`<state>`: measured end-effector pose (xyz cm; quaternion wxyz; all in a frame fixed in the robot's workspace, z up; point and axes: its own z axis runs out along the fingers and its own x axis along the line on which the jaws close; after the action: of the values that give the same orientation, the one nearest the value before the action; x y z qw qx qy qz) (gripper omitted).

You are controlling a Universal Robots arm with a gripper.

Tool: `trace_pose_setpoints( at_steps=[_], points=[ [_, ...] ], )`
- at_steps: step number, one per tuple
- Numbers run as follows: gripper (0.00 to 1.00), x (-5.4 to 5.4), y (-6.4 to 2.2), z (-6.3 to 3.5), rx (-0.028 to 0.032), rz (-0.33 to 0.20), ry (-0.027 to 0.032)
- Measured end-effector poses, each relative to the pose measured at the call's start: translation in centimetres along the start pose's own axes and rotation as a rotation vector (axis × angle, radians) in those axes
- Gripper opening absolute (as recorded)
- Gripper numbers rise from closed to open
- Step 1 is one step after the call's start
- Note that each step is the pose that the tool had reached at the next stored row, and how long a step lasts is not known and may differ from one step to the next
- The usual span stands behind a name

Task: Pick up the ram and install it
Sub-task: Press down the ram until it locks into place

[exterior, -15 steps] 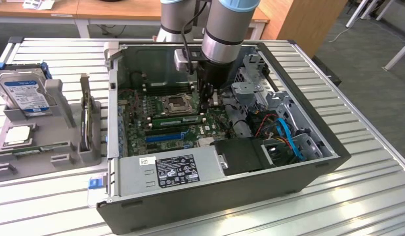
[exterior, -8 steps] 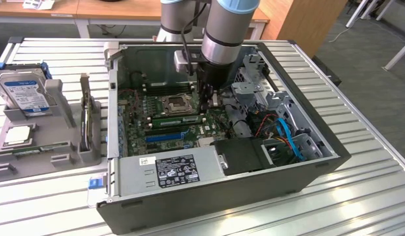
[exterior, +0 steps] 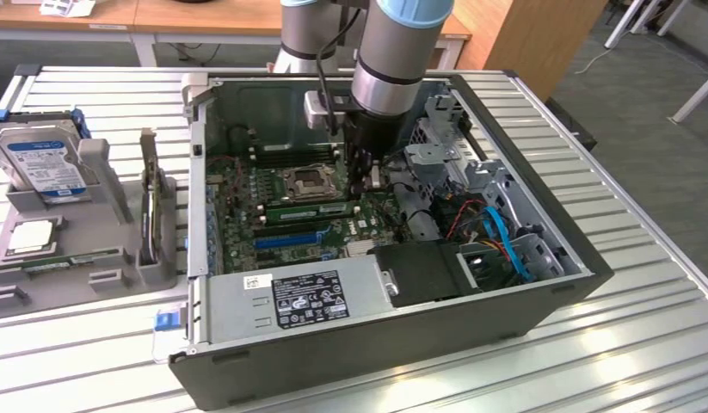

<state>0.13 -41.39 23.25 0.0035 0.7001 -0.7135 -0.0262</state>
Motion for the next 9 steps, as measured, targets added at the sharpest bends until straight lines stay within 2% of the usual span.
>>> trace_pose_setpoints(
  at_steps=[4, 9],
  points=[
    [0.10, 0.01, 0.00, 0.20, 0.0002, 0.000, -0.0032],
    [0.10, -0.06, -0.02, 0.21, 0.0002, 0.000, -0.0033]
  ],
)
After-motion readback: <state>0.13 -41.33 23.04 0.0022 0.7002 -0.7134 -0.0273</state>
